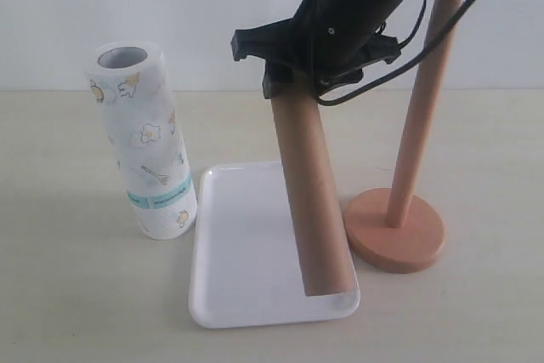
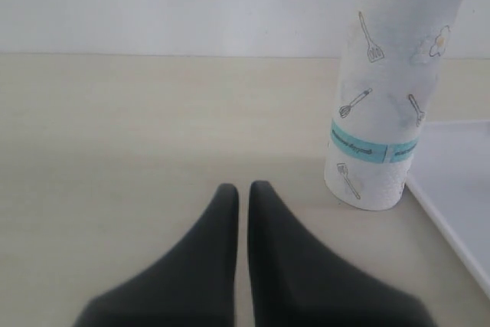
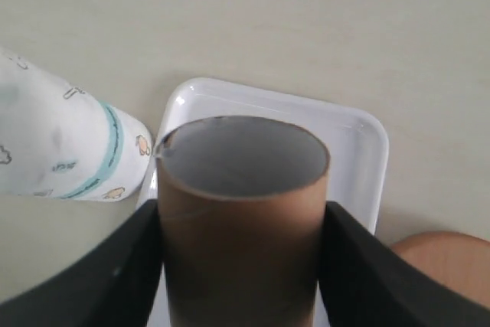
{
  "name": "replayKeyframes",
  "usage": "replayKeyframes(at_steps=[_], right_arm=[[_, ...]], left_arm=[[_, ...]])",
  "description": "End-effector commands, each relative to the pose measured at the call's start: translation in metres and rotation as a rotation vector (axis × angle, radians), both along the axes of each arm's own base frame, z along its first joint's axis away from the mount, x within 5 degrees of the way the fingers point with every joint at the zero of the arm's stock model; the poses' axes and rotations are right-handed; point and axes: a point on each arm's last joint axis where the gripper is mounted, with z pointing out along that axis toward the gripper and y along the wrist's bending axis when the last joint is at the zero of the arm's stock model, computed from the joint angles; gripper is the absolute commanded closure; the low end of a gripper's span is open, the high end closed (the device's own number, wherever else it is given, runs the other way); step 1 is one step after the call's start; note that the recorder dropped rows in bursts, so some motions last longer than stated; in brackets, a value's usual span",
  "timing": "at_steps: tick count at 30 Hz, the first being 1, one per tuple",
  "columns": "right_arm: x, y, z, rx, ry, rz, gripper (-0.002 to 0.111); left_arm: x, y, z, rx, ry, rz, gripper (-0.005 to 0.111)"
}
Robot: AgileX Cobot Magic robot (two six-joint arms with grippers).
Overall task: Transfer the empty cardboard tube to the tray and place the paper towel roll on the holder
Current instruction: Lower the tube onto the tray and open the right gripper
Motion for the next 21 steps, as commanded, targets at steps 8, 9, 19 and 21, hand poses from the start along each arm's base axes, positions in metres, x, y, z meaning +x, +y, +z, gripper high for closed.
replayKeyframes(at_steps=[8, 9, 19, 21], right_arm=[[0.024, 0.016, -0.055, -0.030, 0.119, -0.030, 0.108], [0.025, 0.017, -0.059, -0.037, 0.129, -0.030, 0.107], [0.032, 0.022, -0.065, 0.004, 0.081, -0.040, 0.056], [0.032, 0.022, -0.065, 0.004, 0.081, -0.043, 0.056]], left_arm=[[0.000, 0.000, -0.001, -0.009, -0.002, -0.005, 0.103], [0.000, 0.000, -0.001, -0.009, -0.002, -0.005, 0.103], [0.000, 0.000, -0.001, -0.009, -0.002, -0.005, 0.103], [0.000, 0.000, -0.001, -0.009, -0.002, -0.005, 0.103]])
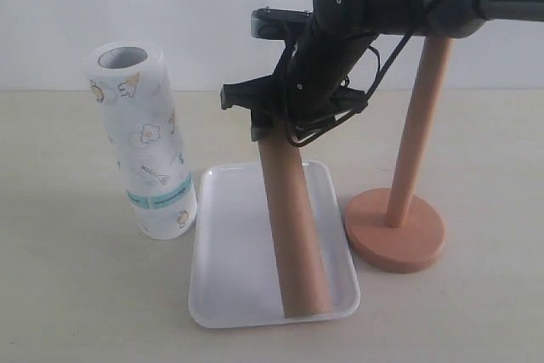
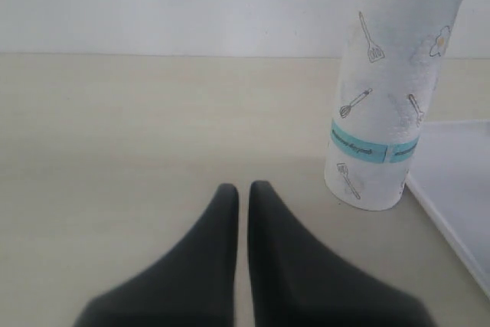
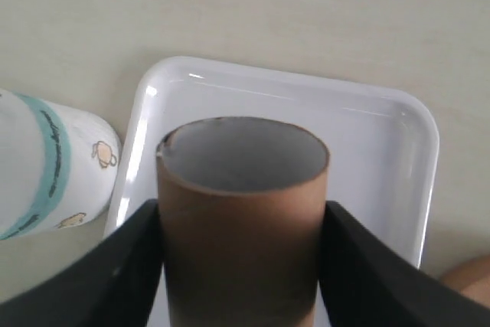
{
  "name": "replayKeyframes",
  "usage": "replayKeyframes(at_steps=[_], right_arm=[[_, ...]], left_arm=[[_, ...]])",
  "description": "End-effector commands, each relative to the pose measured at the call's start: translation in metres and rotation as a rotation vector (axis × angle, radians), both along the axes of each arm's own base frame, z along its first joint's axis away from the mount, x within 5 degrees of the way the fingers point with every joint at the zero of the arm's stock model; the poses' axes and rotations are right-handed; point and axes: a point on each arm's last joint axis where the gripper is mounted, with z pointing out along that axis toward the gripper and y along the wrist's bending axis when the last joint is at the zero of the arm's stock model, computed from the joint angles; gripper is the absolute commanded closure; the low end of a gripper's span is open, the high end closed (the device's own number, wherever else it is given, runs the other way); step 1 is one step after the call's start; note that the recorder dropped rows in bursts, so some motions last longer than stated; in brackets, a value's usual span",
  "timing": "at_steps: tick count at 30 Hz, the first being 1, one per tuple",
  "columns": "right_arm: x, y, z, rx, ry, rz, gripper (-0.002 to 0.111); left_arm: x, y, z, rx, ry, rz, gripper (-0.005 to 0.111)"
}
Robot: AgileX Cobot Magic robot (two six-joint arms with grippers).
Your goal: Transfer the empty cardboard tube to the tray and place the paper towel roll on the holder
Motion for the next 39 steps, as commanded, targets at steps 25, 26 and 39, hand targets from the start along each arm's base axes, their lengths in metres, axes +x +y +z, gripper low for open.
replayKeyframes(at_steps=[25, 26, 39], right_arm=[[-0.006, -0.007, 0.005, -0.035, 0.068, -0.009, 0.026], [-0.008, -0.008, 0.010, -0.037, 0.058, 0.005, 0.026], [-0.026, -0.019, 0.067, -0.011, -0.082, 0.103, 0.026]], left_arm=[[0.000, 0.000, -0.001, -0.009, -0.002, -0.005, 0.103], [0.000, 0.000, -0.001, -0.009, -0.002, -0.005, 0.103], [0.000, 0.000, -0.001, -0.009, -0.002, -0.005, 0.103]])
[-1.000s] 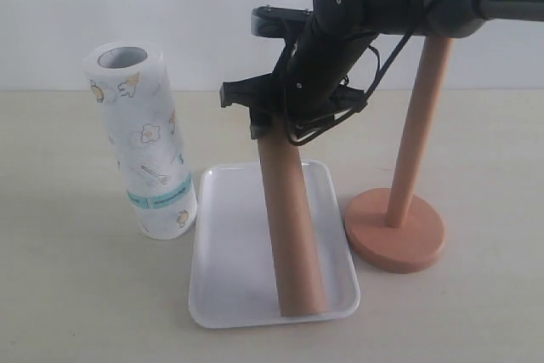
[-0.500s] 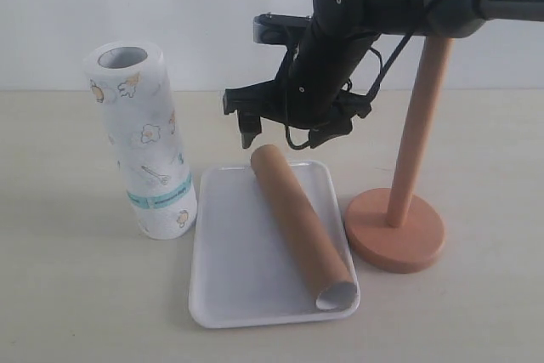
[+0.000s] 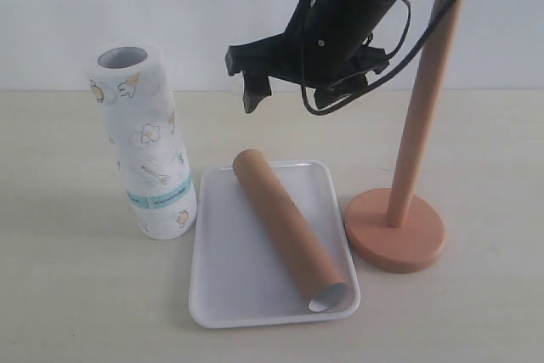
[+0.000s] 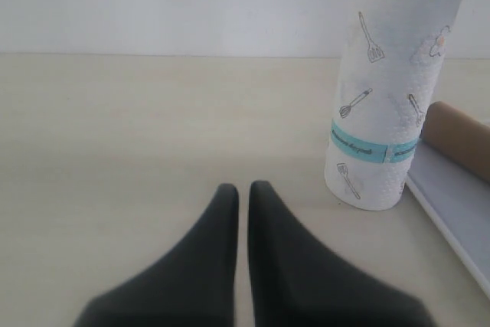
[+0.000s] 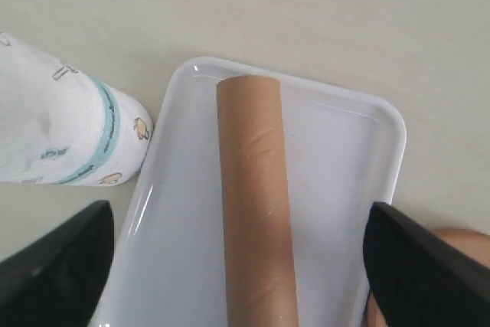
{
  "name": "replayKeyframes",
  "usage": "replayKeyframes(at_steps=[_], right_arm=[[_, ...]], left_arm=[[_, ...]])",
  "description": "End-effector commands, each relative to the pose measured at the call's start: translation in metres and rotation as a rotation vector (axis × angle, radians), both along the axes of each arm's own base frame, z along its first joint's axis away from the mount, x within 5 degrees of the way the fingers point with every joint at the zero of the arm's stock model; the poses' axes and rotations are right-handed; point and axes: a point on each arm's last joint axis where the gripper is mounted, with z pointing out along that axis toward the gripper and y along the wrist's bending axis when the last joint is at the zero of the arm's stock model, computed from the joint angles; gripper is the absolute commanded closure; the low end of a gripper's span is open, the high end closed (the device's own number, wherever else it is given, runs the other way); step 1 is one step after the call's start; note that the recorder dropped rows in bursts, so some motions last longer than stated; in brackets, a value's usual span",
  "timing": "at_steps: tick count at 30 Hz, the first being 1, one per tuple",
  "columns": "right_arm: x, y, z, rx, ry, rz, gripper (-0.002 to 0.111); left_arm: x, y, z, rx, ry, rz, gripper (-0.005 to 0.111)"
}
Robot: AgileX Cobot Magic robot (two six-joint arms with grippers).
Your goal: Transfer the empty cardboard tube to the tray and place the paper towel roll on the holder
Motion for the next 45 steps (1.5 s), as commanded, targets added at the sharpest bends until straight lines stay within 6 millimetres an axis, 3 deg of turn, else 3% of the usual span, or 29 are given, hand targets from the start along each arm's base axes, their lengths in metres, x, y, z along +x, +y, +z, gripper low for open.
replayKeyframes(at_steps=[1, 4, 12, 21, 28, 37, 45], right_arm=[[-0.002, -0.004, 0.012, -0.001, -0.034, 0.031, 0.026], [-0.002, -0.004, 0.012, -0.003, -0.033, 0.033, 0.028], [-0.005, -0.005, 0.010, -0.027, -0.011, 0.066, 0.108], [-0.015, -0.001, 0.016, 0.021, 0.027, 0.156, 0.108], [-0.034, -0.011, 0.059, 0.076, -0.085, 0.187, 0.108], [-0.075, 0.002, 0.097, 0.102, -0.211, 0.341, 0.108], [-0.112, -0.030, 0.137, 0.080, -0.261, 0.347, 0.108]], left_arm=[[0.000, 0.000, -0.001, -0.009, -0.002, -0.005, 0.103], [0.000, 0.000, -0.001, -0.009, -0.002, -0.005, 0.103], [0.000, 0.000, -0.001, -0.009, -0.002, -0.005, 0.103], [0.000, 0.000, -0.001, -0.009, -0.002, -0.005, 0.103], [0.000, 0.000, -0.001, -0.009, -0.002, -0.005, 0.103], [0.000, 0.000, -0.001, -0.009, -0.002, -0.005, 0.103], [0.000, 0.000, -0.001, -0.009, -0.002, -0.005, 0.103]])
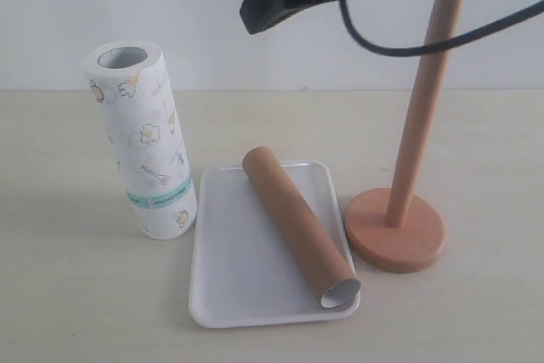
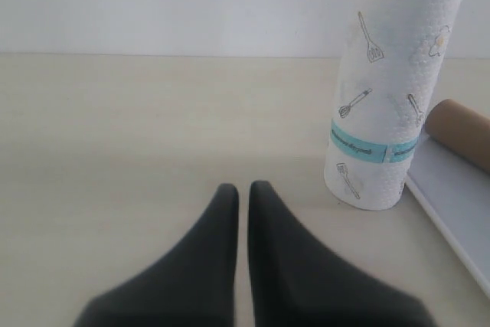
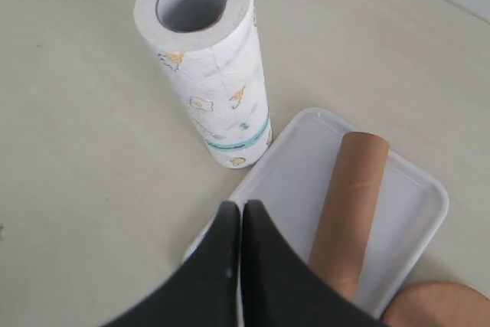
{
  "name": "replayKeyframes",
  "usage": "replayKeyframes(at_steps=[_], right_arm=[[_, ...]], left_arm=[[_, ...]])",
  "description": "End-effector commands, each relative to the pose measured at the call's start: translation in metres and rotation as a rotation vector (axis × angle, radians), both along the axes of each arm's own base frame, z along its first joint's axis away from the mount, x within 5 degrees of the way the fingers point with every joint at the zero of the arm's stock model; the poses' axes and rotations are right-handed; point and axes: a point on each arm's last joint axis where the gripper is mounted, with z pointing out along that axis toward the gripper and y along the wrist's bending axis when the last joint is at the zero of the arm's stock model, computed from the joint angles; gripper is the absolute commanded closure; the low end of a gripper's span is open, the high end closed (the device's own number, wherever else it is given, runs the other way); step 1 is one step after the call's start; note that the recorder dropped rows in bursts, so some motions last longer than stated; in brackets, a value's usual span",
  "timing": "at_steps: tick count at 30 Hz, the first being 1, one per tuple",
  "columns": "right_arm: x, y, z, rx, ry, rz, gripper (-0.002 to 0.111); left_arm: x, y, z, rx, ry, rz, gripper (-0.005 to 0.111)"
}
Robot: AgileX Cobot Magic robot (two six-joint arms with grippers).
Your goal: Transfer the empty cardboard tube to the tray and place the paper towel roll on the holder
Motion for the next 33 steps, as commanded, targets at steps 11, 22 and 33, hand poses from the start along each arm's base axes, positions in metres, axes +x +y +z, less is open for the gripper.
replayKeyframes(at_steps=[11, 22, 33], right_arm=[[-0.110, -0.135, 0.039, 0.133, -0.427, -0.295, 0.108], [-0.185, -0.206, 0.057, 0.225, -0.576, -0.358, 0.108], [-0.168, -0.219, -0.019, 0.013, -0.862, -0.511, 0.108]], left_arm=[[0.000, 0.000, -0.001, -0.009, -0.002, -0.005, 0.103], [0.000, 0.000, 0.000, -0.007, -0.003, -0.004, 0.103], [0.000, 0.000, 0.000, -0.007, -0.003, -0.004, 0.103]])
